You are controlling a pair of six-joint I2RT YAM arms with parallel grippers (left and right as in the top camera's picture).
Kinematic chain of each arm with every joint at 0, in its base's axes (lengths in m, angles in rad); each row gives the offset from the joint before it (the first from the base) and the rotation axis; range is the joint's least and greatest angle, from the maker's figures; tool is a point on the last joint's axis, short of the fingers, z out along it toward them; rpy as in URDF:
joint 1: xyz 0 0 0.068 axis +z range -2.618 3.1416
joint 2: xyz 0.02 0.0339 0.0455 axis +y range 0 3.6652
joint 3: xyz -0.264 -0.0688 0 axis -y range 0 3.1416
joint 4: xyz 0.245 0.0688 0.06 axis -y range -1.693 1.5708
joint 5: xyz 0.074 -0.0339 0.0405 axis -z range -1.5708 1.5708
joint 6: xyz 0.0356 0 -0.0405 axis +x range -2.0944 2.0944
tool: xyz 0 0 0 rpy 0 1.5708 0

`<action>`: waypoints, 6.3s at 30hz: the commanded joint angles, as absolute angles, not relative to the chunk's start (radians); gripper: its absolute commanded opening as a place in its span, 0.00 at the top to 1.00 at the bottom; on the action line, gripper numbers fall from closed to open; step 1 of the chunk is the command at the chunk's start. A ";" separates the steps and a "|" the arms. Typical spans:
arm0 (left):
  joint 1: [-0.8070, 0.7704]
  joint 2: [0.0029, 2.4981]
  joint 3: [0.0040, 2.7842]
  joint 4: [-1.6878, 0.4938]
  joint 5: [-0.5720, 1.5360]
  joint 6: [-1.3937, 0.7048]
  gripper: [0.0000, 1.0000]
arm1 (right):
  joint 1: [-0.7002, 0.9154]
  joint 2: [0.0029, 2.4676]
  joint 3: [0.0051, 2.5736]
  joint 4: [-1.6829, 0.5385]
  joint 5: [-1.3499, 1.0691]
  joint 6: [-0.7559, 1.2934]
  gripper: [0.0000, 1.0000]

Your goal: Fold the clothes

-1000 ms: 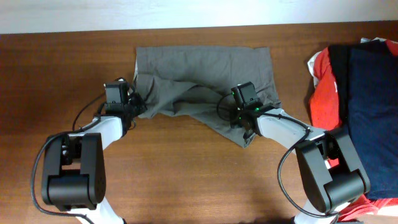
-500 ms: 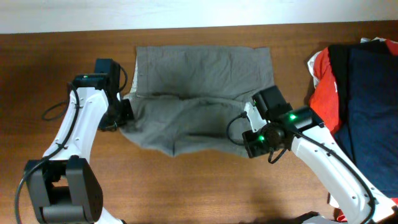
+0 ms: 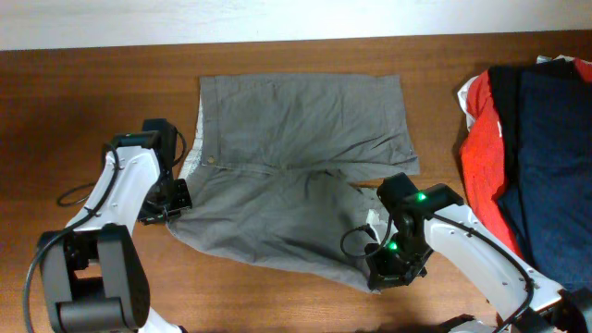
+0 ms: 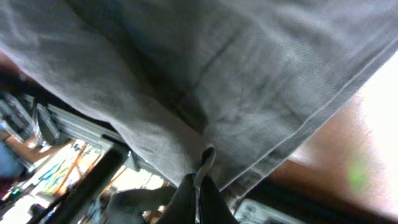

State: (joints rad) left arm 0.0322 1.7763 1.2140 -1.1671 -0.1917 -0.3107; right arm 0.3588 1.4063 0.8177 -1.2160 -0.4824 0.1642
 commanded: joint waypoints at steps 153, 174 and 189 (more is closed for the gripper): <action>-0.036 2.128 1.380 -0.452 0.219 -0.096 0.99 | 0.002 2.173 1.472 -1.050 -0.083 0.184 0.96; 0.020 1.807 1.744 -1.172 0.157 -0.230 0.99 | 0.015 2.016 1.907 -1.636 -0.343 0.055 0.95; 0.007 1.848 1.028 -0.557 0.107 -0.231 0.99 | 0.004 2.015 1.215 -0.990 -0.040 0.246 0.96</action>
State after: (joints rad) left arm 0.0059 1.8400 1.0550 -0.5598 0.1555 -0.2432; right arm 0.0200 1.9774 1.2377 -1.0458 -0.1421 0.2173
